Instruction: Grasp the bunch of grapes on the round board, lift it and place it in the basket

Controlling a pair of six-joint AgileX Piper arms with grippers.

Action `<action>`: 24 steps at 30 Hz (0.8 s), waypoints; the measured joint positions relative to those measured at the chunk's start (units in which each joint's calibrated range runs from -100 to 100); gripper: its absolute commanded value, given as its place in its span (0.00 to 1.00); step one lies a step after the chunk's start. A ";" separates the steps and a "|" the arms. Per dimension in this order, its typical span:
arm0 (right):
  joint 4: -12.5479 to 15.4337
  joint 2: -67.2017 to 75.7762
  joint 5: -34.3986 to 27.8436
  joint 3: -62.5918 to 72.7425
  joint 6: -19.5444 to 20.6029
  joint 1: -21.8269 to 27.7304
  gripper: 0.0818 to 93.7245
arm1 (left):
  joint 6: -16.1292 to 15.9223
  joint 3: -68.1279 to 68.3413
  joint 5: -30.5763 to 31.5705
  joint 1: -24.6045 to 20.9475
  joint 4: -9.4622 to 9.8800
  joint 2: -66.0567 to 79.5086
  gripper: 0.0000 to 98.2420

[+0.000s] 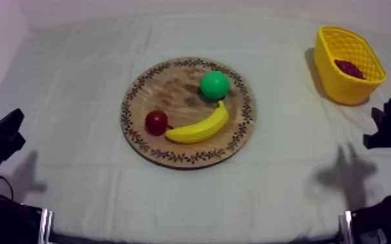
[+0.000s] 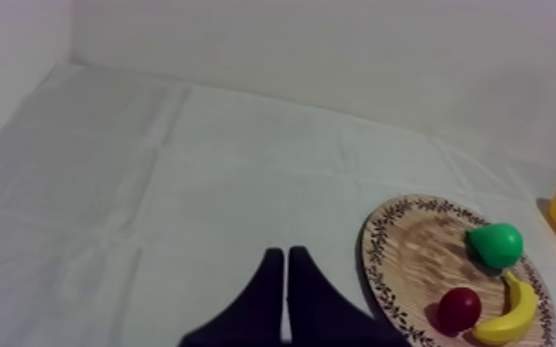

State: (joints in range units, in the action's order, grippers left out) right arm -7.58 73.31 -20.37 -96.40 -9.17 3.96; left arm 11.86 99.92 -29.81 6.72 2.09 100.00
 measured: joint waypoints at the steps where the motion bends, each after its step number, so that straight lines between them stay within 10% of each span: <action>1: 0.00 1.40 -0.25 -0.88 0.46 -0.15 0.10 | 0.00 0.00 0.00 0.00 0.00 0.00 0.00; 24: 8.47 22.09 -16.98 -3.46 4.73 -3.68 0.01 | 0.03 0.00 0.00 0.00 0.00 0.00 0.00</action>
State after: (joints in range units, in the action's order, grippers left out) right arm 0.89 95.40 -37.34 -99.86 -4.44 0.28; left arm 11.89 99.92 -29.81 6.72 2.09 100.00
